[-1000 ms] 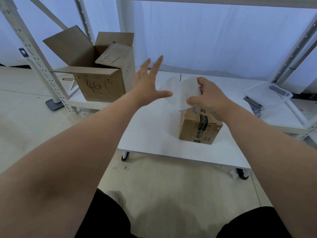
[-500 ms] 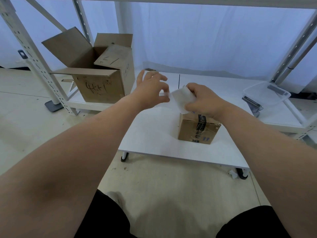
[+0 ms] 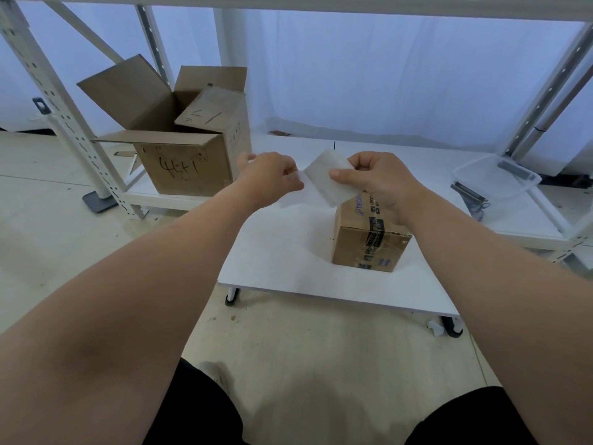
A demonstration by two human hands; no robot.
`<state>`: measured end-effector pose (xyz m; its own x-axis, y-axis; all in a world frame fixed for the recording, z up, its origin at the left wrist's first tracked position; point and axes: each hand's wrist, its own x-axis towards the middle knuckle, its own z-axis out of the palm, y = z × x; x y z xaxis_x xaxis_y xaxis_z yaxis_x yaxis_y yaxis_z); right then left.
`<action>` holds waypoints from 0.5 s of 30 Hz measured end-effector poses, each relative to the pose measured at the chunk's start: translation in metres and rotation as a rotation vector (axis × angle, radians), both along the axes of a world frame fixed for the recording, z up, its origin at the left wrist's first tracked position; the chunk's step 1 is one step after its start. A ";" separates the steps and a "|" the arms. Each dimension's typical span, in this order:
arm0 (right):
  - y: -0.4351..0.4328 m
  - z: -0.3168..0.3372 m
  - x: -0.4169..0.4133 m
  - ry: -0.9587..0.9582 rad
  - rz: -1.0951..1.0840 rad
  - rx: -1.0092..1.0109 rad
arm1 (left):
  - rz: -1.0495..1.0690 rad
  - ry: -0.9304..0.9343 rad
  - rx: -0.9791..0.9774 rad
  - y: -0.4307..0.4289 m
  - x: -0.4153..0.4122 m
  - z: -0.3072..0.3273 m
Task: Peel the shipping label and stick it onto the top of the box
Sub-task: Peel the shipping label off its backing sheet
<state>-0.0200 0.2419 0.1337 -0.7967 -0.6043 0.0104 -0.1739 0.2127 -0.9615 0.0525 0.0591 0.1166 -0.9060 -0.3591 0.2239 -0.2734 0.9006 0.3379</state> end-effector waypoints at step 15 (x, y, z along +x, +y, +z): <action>-0.001 0.002 -0.002 -0.245 -0.203 -0.027 | 0.073 -0.019 0.059 -0.010 0.003 -0.007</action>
<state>-0.0215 0.2413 0.1354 -0.8819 -0.4344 -0.1833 0.1074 0.1936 -0.9752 0.0553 0.0495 0.1096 -0.8807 -0.4367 0.1834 -0.3446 0.8565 0.3843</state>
